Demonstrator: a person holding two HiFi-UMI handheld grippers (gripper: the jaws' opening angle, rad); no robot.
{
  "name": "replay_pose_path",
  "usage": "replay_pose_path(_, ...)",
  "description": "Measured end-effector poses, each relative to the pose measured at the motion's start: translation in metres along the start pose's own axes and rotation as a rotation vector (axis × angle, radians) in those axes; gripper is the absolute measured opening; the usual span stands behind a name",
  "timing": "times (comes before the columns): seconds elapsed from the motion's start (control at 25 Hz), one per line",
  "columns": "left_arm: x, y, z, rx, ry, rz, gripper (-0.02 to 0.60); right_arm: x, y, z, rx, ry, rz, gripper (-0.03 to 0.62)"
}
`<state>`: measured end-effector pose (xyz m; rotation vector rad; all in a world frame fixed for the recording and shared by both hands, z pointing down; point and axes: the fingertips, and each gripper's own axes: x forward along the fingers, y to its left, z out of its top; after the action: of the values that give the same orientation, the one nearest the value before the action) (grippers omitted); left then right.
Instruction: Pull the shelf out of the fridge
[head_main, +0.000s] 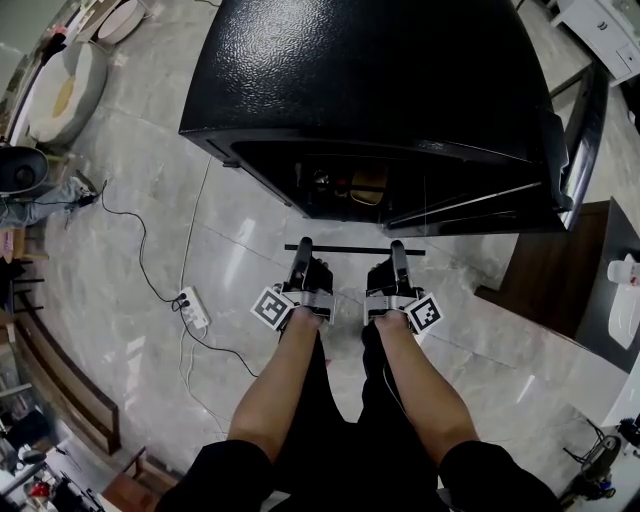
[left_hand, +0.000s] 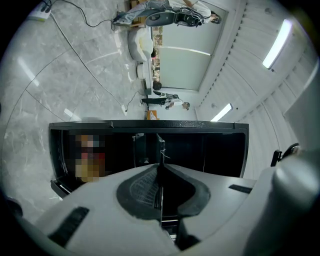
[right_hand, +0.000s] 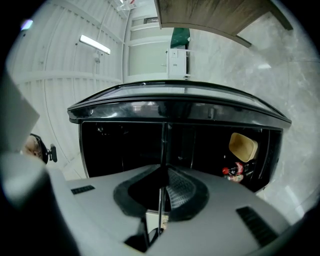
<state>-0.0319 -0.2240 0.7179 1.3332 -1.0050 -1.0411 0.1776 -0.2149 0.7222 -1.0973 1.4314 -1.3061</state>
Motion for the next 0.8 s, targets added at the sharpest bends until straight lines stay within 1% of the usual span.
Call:
replay_pose_path(0.48, -0.016, -0.005, -0.004, -0.005, -0.009, -0.004, 0.035, -0.014, 0.004, -0.002, -0.018, 0.005, 0.011, 0.038)
replay_pose_path(0.8, -0.029, -0.01, -0.007, -0.003, -0.003, -0.003, 0.035, -0.028, 0.008, -0.007, -0.001, 0.001, 0.0, 0.038)
